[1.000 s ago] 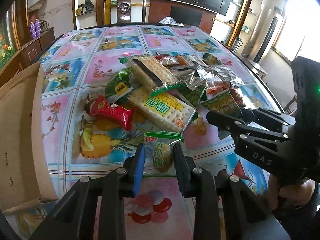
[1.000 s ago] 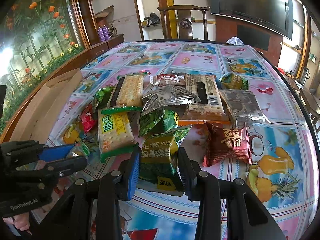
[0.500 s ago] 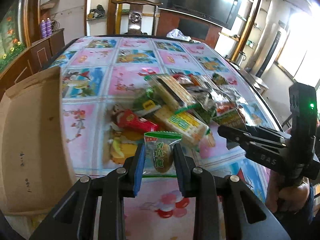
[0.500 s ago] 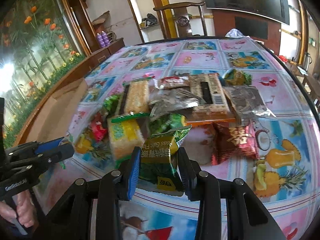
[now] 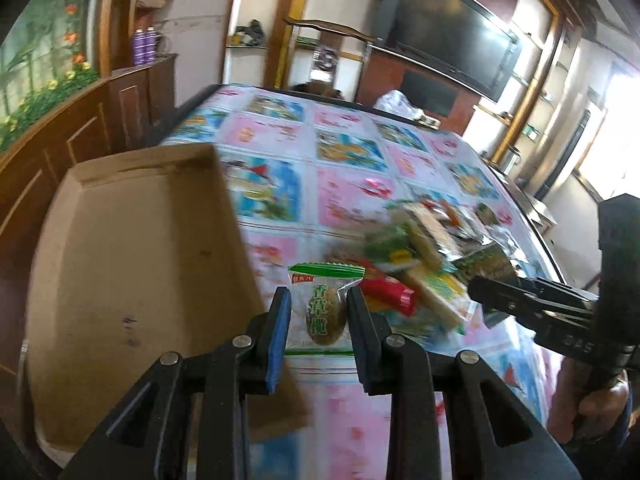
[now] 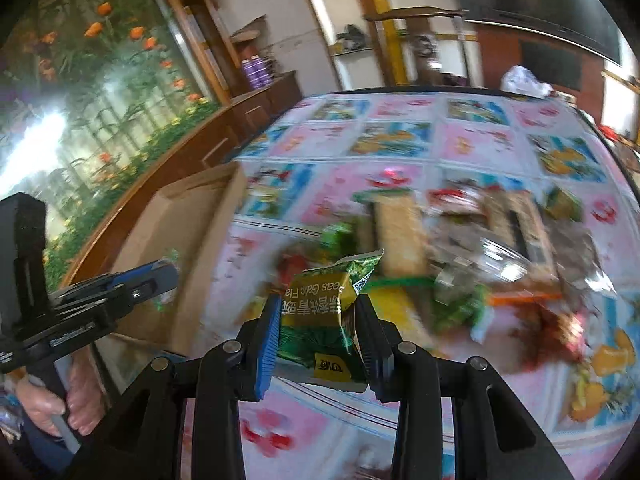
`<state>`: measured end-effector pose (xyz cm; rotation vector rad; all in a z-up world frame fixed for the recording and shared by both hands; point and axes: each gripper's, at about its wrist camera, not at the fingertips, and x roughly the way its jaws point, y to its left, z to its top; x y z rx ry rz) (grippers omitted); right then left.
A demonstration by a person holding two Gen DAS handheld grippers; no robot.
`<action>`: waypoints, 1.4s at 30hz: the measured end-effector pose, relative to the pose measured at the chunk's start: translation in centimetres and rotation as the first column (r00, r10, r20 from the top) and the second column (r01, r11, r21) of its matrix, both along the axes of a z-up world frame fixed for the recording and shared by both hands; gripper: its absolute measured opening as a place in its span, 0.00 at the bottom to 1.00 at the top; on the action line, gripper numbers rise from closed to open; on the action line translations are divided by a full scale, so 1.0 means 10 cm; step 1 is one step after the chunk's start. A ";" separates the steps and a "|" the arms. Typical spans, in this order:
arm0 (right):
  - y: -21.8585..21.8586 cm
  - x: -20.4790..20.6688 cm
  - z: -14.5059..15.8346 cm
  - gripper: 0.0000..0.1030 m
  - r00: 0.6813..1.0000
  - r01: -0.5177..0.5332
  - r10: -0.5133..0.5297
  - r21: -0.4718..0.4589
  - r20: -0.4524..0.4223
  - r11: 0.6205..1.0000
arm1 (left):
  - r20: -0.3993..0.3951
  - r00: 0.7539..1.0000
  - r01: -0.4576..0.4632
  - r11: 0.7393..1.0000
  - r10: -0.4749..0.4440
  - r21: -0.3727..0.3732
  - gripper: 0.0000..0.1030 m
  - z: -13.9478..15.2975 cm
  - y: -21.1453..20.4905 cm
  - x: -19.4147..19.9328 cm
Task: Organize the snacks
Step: 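Carry both packets to the cardboard box and open both grippers to drop them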
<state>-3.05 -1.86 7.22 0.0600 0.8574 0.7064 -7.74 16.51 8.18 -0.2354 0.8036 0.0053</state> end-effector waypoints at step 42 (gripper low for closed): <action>2.72 1.27 -0.42 0.40 0.972 -0.112 0.087 -0.103 -0.217 0.988 | -0.166 0.964 -0.200 0.977 0.209 0.069 0.27 -0.46 1.67 0.87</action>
